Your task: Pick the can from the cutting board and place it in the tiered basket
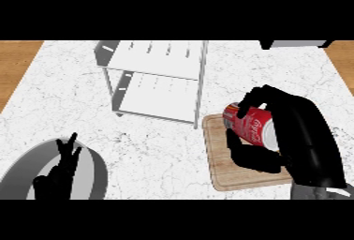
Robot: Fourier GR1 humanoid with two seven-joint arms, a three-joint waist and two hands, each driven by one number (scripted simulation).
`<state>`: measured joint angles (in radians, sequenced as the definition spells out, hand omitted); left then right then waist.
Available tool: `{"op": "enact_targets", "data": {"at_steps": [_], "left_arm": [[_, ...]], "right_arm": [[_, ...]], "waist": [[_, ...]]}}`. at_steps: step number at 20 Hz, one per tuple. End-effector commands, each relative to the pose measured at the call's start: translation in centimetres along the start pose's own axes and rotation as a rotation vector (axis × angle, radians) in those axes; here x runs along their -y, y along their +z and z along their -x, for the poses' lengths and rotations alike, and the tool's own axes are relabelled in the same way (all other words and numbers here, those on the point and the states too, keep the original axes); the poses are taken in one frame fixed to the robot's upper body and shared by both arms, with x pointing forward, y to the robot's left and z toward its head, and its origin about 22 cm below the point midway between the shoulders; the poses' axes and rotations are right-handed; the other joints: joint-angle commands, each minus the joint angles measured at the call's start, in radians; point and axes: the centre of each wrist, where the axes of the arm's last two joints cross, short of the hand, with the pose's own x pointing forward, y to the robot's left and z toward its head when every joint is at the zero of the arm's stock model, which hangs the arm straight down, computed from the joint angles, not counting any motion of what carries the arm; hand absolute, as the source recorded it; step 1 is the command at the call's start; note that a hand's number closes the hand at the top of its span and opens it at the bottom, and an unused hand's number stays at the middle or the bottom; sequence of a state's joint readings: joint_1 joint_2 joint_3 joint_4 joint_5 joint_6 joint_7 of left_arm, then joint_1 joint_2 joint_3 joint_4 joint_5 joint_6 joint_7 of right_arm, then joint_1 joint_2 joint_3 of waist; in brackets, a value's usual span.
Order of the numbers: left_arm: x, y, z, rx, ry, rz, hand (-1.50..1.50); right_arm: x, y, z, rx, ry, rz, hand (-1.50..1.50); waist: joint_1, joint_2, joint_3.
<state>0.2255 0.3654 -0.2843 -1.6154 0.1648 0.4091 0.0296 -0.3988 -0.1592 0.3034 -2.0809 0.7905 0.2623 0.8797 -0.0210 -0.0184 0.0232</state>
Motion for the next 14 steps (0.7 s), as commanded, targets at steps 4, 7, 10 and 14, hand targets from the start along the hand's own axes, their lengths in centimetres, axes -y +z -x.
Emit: {"op": "enact_targets", "data": {"at_steps": [4,7,10,14], "left_arm": [[2.2,-2.3,1.0,-0.032,0.008,0.029,0.00],[3.1,-1.9,0.8,-0.028,0.020,0.043,0.00],[3.0,-1.9,-0.2,-0.023,0.014,0.039,0.00],[2.7,-1.7,1.3,-0.027,0.003,0.074,0.00]], "right_arm": [[6.2,0.5,-3.9,0.065,-0.002,0.129,1.50],[5.6,0.0,-5.7,0.049,0.015,0.137,1.50],[7.0,-2.1,-6.4,0.051,0.020,0.142,1.50],[5.7,-4.6,-8.8,0.006,-0.009,0.131,1.50]], "waist": [[0.008,0.018,-0.026],[0.014,0.017,-0.026],[0.018,0.018,-0.025],[0.026,0.022,-0.026]]}}
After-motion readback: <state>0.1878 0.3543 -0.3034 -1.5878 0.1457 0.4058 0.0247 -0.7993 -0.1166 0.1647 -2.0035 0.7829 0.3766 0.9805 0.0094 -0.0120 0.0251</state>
